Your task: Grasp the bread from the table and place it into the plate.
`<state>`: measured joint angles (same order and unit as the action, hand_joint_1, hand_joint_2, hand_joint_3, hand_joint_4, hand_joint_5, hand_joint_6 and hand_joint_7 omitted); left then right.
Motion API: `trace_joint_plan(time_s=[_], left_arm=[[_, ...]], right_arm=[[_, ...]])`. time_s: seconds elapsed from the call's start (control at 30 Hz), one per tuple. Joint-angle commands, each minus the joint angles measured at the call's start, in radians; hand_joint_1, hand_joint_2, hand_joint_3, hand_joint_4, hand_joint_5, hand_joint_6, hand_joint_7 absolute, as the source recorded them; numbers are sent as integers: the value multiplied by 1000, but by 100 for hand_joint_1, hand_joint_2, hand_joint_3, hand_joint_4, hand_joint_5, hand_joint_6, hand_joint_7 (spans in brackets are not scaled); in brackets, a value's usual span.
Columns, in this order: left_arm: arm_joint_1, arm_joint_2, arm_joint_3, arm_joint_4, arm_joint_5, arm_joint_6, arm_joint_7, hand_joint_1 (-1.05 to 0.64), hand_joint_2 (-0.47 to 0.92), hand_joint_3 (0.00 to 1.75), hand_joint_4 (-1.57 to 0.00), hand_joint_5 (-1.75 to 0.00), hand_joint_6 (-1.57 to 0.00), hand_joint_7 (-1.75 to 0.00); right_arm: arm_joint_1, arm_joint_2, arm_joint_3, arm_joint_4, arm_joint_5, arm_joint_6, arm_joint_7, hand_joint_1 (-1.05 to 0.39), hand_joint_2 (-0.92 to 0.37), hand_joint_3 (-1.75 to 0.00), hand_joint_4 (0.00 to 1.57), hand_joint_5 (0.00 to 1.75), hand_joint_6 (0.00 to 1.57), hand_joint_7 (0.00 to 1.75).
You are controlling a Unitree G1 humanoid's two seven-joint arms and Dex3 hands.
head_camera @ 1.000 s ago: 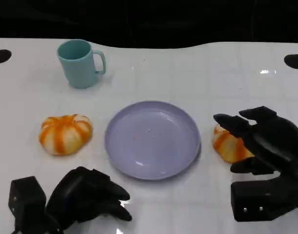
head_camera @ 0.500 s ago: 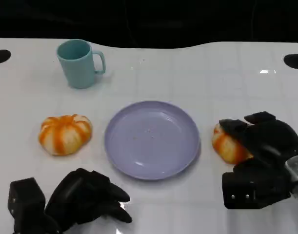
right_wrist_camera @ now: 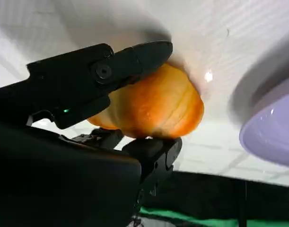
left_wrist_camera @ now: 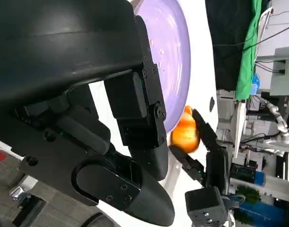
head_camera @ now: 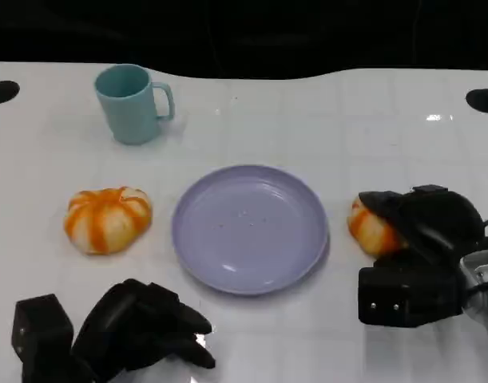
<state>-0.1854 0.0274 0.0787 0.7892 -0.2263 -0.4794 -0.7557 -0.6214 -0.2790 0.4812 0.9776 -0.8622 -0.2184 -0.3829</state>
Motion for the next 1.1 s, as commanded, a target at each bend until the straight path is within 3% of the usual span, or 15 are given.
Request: trace_joint_plan(time_s=[0.03, 0.07, 0.1, 0.13, 0.17, 0.2, 0.23, 0.27, 0.67, 1.1], left_arm=[[6, 12, 2, -8, -4, 5, 7, -105, 77, 0, -157, -21, -156, 0], [8, 12, 0, -12, 0, 5, 11, -105, 77, 0, -157, -21, -157, 0], [9, 13, -1, -15, 2, 5, 14, -105, 77, 0, -157, -21, -157, 0], [10, 14, -1, -16, 2, 6, 12, -105, 77, 0, -157, -22, -157, 0], [9, 13, 0, -15, -2, 8, 8, -105, 77, 0, -157, -22, -157, 0], [9, 13, 0, -15, -4, 10, 7, -105, 77, 0, -157, -21, -156, 0], [9, 13, 0, -15, -2, 9, 9, -105, 77, 0, -157, -21, -156, 0], [9, 12, 0, -15, -2, 8, 9, -105, 77, 0, -157, -21, -156, 0], [0, 12, -2, -3, 7, 2, 17, -105, 78, 0, -157, -22, -157, 0], [-9, 4, -4, 10, 6, -3, 22, -105, 78, 0, -157, -22, -157, 0]], right_arm=[[-25, 1, 12, 72, 22, -23, -63, -14, -92, -5, 80, 113, 104, 9], [-27, -3, 20, 86, 15, -42, -113, -14, -92, -5, 80, 114, 104, 8], [-30, -6, 27, 99, 11, -57, -152, -16, -92, -10, 83, 143, 112, 28], [-32, -7, 32, 111, 9, -74, -194, -17, -90, -14, 85, 162, 99, 78], [-35, -7, 36, 121, 8, -83, -225, -16, -87, -18, 87, 168, 83, 122], [-39, -6, 39, 128, 10, -87, -239, -17, -81, -31, 87, 171, 75, 148], [-42, -6, 41, 134, 12, -92, -249, -17, -68, -57, 87, 173, 71, 164], [-44, -5, 43, 136, 15, -97, -260, -18, -62, -70, 87, 174, 69, 169], [-74, -12, 48, 113, 24, -170, -406, -17, -38, -112, 93, 175, 68, 175], [-90, -24, 37, 12, 45, -223, -396, -15, -37, -118, 97, 175, 70, 175]])
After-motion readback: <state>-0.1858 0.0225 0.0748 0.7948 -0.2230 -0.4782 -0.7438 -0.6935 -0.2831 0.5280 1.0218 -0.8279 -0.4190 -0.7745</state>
